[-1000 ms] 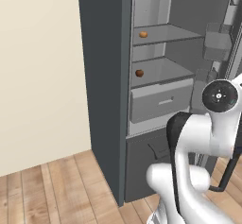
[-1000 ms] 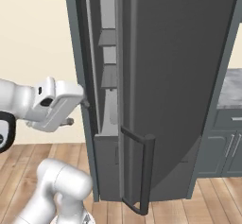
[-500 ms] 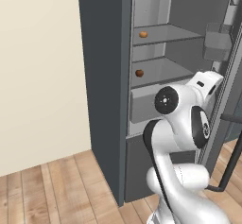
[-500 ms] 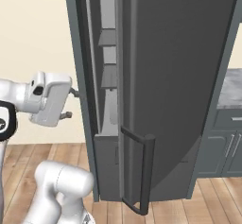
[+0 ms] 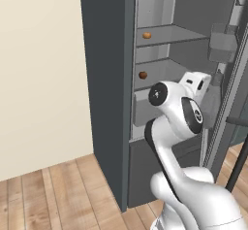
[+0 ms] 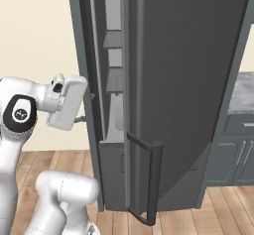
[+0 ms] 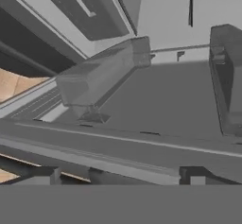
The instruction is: Retrieve the tangerine and apple from the fridge and place them into the bowl on the dining table.
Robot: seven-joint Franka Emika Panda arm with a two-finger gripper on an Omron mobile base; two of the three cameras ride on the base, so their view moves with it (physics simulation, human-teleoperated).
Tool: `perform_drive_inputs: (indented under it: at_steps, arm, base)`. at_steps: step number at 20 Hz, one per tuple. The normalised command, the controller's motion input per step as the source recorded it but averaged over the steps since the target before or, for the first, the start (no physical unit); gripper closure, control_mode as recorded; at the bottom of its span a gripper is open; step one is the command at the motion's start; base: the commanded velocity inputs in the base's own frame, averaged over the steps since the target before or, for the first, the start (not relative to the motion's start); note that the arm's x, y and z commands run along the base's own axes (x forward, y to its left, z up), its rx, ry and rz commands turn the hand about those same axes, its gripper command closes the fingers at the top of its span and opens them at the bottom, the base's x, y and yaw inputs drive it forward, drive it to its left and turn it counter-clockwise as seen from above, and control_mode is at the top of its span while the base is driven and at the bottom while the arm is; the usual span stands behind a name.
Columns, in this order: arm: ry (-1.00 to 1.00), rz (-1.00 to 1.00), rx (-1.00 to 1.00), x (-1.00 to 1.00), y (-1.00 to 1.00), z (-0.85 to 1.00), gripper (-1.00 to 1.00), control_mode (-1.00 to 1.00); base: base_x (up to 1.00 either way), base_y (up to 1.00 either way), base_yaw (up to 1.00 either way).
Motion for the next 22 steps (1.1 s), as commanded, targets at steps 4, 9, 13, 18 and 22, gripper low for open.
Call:
perform_drive_inputs:
  at_steps: [4, 9, 13, 18, 22]
  arm:
    - [0.12, 0.0, -0.01, 0.37, -0.31, -0.43, -1.0, -1.0]
    - [0.07, 0.0, -0.01, 0.47, -0.43, -0.34, -1.0, -1.0]
    - [0.0, 0.0, 0.0, 0.35, -0.54, -0.06, -1.0, -1.0]
    - [0.08, 0.0, 0.0, 0.53, -0.48, -0.08, -1.0, -1.0]
    - [0.1, 0.0, -0.01, 0.39, -0.43, -0.02, -1.0, -1.0]
  base:
    - [0.0, 0.0, 0.0]
    - [0.0, 0.0, 0.0]
    - [0.0, 0.0, 0.0]
    - [0.0, 0.0, 0.0]
    - [0.0, 0.0, 0.0]
